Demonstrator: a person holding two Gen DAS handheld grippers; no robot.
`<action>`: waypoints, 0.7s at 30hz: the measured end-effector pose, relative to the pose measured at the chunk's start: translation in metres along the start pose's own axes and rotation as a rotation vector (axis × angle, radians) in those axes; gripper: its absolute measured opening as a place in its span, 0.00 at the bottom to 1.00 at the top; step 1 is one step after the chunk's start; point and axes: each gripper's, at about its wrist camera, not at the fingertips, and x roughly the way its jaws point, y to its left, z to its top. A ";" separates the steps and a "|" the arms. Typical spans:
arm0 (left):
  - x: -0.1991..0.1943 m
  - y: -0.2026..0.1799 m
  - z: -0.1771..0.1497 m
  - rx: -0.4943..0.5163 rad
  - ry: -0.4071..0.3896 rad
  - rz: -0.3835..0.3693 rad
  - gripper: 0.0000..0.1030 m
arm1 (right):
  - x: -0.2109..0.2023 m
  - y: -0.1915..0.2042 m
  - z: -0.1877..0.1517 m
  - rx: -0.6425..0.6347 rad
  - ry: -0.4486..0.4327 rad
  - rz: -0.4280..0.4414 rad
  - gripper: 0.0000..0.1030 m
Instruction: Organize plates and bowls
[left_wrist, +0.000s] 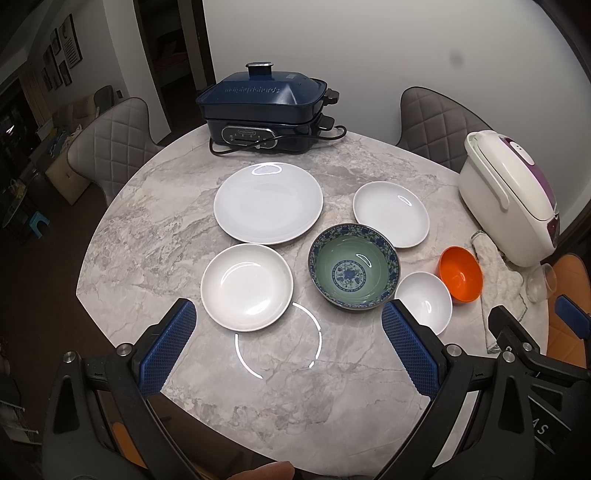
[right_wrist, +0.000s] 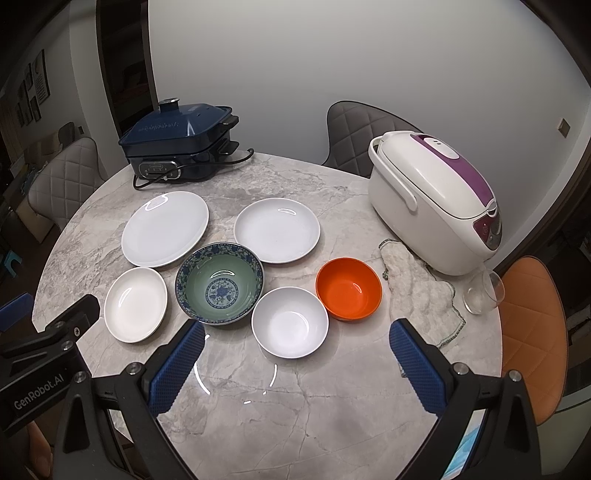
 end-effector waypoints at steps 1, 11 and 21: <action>0.001 0.000 -0.001 -0.001 0.001 0.001 0.99 | 0.004 -0.001 -0.001 -0.001 0.001 0.001 0.99; 0.016 0.006 -0.012 -0.033 0.031 -0.005 0.99 | 0.010 -0.007 0.000 -0.020 0.016 0.042 0.99; 0.078 0.112 -0.059 -0.165 0.134 0.015 0.97 | 0.067 -0.026 -0.028 0.056 0.113 0.283 0.99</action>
